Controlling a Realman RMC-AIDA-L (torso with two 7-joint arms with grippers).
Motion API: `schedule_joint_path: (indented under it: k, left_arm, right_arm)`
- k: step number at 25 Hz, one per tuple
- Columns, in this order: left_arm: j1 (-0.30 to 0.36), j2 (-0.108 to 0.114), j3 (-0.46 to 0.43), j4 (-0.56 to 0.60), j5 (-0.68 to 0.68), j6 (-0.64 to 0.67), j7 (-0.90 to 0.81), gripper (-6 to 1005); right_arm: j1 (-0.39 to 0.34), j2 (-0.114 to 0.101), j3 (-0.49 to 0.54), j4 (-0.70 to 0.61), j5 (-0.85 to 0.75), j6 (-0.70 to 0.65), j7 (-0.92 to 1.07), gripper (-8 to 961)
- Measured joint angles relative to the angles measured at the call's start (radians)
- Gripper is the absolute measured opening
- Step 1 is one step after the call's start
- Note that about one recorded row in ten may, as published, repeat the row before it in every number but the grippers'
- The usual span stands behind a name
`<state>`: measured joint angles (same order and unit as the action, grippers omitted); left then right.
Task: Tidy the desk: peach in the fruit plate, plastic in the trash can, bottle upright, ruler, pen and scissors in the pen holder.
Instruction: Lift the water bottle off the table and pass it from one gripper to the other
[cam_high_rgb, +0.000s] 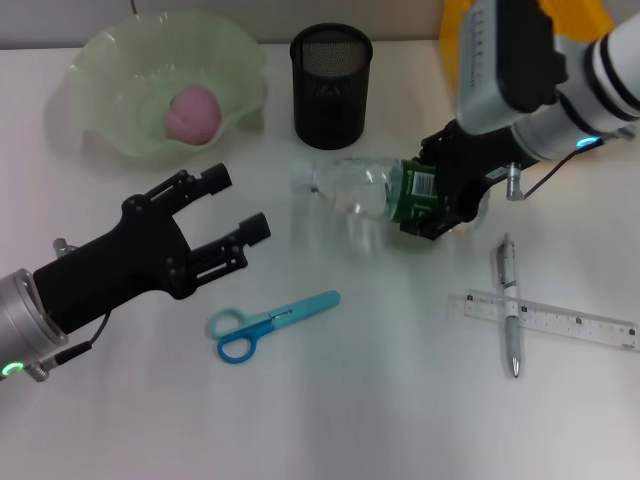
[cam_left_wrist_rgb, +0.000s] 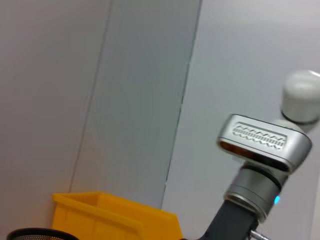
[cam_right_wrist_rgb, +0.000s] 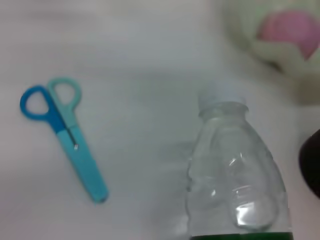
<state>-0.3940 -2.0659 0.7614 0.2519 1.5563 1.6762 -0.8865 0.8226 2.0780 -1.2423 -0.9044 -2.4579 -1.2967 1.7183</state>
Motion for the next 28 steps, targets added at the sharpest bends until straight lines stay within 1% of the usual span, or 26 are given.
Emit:
schedule_joint_path:
  k: [4,8,12,17,18,19,22,24,28]
  left_arm:
    - [-0.002,-0.004,-0.005,-0.006,-0.017,0.005,-0.023,801]
    - [-0.012,-0.005,-0.005,-0.038,-0.058,0.006,-0.029,801]
    - [-0.015,-0.006,-0.005,-0.046,-0.075,0.004,-0.04,801]
    - [-0.016,-0.006,-0.007,-0.048,-0.102,0.0,-0.051,801]
    - [-0.017,-0.006,-0.007,-0.049,-0.11,0.0,-0.057,801]
    - [-0.017,-0.006,-0.007,-0.049,-0.11,0.0,-0.057,801]
    - [-0.026,-0.004,-0.008,-0.05,-0.114,0.0,-0.083,801]
    - [-0.031,-0.004,-0.008,-0.049,-0.114,0.0,-0.089,801]
    - [-0.037,-0.003,-0.011,-0.049,-0.114,0.002,-0.104,801]
  right_arm:
    - [-0.057,-0.001,0.03,-0.033,0.085,0.0,-0.028,766]
    - [-0.118,0.0,0.071,-0.032,0.203,0.006,-0.096,766]
    - [-0.193,0.002,0.084,-0.028,0.368,0.032,-0.174,767]
    - [-0.286,0.002,0.086,-0.008,0.587,0.03,-0.306,768]
    - [-0.314,0.001,0.086,0.009,0.666,0.024,-0.355,768]
    - [-0.314,0.001,0.086,0.009,0.666,0.024,-0.355,769]
    - [-0.349,0.001,0.086,0.066,0.797,-0.004,-0.464,769]
    - [-0.363,0.001,0.086,0.127,0.892,-0.028,-0.546,770]
    - [-0.36,0.001,0.084,0.261,1.018,-0.057,-0.672,770]
